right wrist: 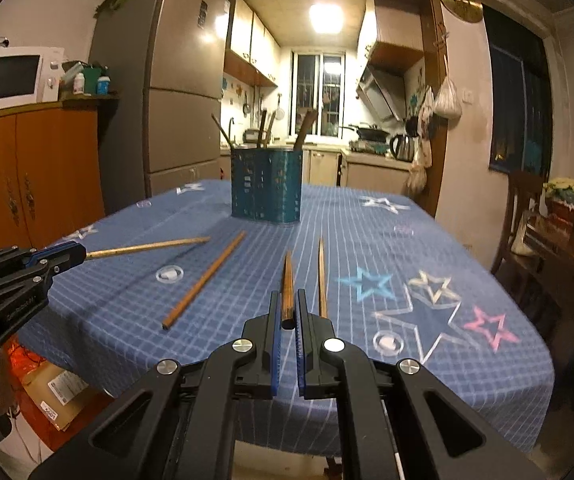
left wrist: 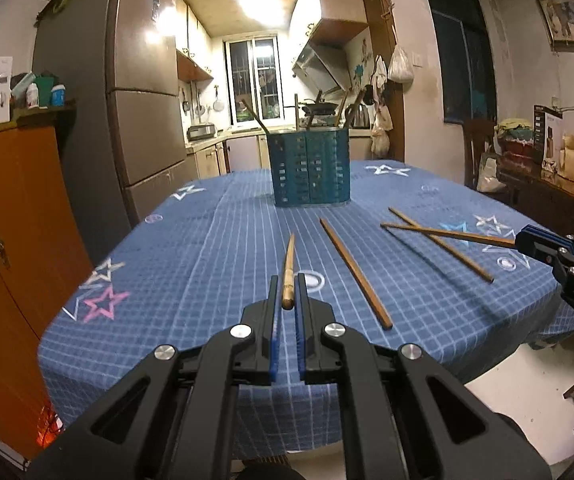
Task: Organize utensils
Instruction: 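Lift both held chopsticks and carry them above the teal holder, then open the left tool over the holder while the right tool releases its chopstick, then move both open tools back toward the remaining chopsticks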
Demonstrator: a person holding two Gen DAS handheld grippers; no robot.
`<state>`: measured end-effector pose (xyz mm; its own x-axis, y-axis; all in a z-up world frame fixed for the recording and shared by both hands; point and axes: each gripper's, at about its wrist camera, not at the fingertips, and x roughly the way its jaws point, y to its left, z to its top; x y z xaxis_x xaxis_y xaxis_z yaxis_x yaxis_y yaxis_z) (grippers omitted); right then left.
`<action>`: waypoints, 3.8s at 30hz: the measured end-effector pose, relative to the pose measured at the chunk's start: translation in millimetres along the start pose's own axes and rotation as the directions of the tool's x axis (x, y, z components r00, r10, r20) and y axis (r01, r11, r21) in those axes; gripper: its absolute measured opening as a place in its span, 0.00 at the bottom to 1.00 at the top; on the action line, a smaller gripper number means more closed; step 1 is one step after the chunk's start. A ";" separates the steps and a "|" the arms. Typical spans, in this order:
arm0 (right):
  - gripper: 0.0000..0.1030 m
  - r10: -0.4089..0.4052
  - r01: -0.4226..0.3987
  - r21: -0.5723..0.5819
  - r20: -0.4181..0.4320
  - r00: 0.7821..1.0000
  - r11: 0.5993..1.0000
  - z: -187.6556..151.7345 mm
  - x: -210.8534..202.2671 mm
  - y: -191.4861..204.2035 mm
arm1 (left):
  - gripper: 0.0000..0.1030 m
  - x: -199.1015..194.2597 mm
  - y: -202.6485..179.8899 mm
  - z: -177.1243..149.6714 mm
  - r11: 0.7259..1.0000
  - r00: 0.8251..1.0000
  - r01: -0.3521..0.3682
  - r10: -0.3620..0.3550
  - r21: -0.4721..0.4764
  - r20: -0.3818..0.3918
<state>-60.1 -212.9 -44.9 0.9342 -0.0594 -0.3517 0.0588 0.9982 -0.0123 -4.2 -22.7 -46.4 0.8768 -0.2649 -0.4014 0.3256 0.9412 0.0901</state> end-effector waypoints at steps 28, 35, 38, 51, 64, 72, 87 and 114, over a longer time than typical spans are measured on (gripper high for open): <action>0.07 0.166 -0.156 -0.091 0.123 0.978 0.984 160.9 5.1 -10.4 | 0.05 1.9 34.5 161.4 0.986 0.988 0.152 -0.152 -0.071 0.000; 0.07 0.224 -0.220 -0.047 0.107 0.969 0.974 189.4 10.2 -14.1 | 0.05 12.7 29.8 189.7 0.981 0.982 0.186 -0.187 -0.062 -0.028; 0.07 0.245 -0.243 -0.032 0.095 0.965 0.970 200.4 12.7 -14.7 | 0.05 14.4 27.6 199.5 0.979 0.979 0.197 -0.199 -0.059 -0.033; 0.07 0.276 -0.276 0.011 0.047 0.960 0.961 231.5 26.2 -14.6 | 0.05 38.3 29.8 219.2 0.977 0.976 0.202 -0.207 -0.074 -0.065; 0.07 0.214 -0.214 -0.009 0.086 0.973 0.977 308.7 58.2 -14.3 | 0.05 67.2 34.3 309.7 0.985 0.986 0.159 -0.155 -0.065 0.066; 0.07 0.103 -0.113 0.044 0.187 0.977 0.993 374.4 109.7 -30.6 | 0.05 105.3 27.8 366.8 0.993 0.977 0.111 -0.101 -0.043 0.189; 0.07 0.070 -0.094 0.152 0.159 0.985 0.984 374.5 217.9 -46.8 | 0.05 207.0 24.2 355.8 0.995 0.987 0.079 -0.071 -0.052 0.143; 0.08 -0.011 0.010 0.036 0.024 1.000 0.999 233.1 116.8 -122.6 | 0.43 74.3 67.7 252.7 0.994 0.978 -0.067 0.083 -0.085 0.190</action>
<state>123.8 -344.3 133.7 0.9416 -0.0701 -0.3294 0.0806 0.9966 0.0185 172.4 -31.6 160.2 0.9519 -0.2212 -0.2121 0.2345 0.9713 0.0391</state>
